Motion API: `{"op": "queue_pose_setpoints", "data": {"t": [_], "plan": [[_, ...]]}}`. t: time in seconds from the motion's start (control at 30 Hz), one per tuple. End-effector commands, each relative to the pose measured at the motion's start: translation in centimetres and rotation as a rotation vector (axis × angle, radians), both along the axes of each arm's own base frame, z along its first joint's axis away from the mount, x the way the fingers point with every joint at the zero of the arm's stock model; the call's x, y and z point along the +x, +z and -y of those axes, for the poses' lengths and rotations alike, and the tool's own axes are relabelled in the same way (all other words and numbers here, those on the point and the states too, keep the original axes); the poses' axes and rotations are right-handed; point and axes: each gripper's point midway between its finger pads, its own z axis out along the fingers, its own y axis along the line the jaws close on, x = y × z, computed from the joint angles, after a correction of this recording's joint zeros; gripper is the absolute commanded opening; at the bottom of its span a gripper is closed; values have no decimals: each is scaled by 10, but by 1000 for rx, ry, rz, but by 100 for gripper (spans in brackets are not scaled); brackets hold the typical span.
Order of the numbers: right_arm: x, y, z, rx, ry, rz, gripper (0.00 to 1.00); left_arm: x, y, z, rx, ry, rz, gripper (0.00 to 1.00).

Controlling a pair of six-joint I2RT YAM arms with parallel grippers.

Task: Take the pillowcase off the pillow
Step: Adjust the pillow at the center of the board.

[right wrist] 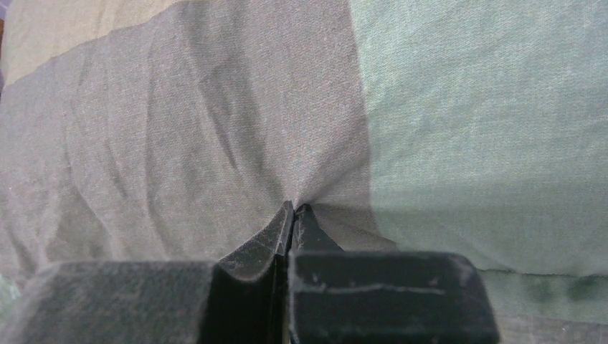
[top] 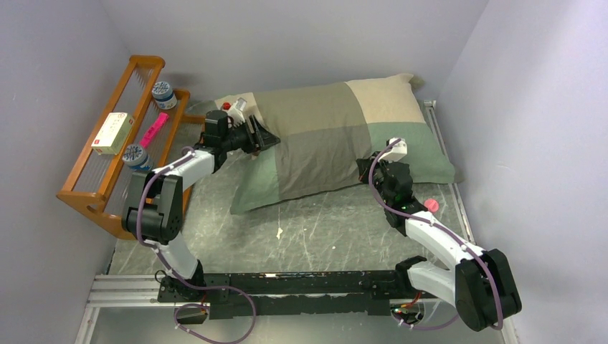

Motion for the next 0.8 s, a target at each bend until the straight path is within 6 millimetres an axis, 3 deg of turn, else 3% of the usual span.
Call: {"op": "queue_pose_setpoints", "data": {"t": [0.0, 0.17, 0.2, 0.37, 0.43, 0.6, 0.77], "plan": [[-3, 15, -8, 8, 44, 45, 0, -25, 23, 46, -130, -173, 48, 54], [-5, 19, -3, 11, 23, 45, 17, -31, 32, 52, -151, -194, 75, 10], [-6, 19, -3, 9, 22, 40, 23, -33, 33, 51, -149, -193, 78, 6], [-14, 23, 10, 24, -42, 13, 64, -42, 38, 43, -93, -179, 102, 5], [-18, 26, 18, 21, -74, 8, 76, -46, 40, 38, -56, -165, 116, 5], [-26, 27, 41, 41, -179, -48, 95, -60, 41, 24, 10, -127, 137, 5], [-28, 21, 67, 198, -260, -95, 100, -77, 34, 12, 74, -96, 139, 5]]}}
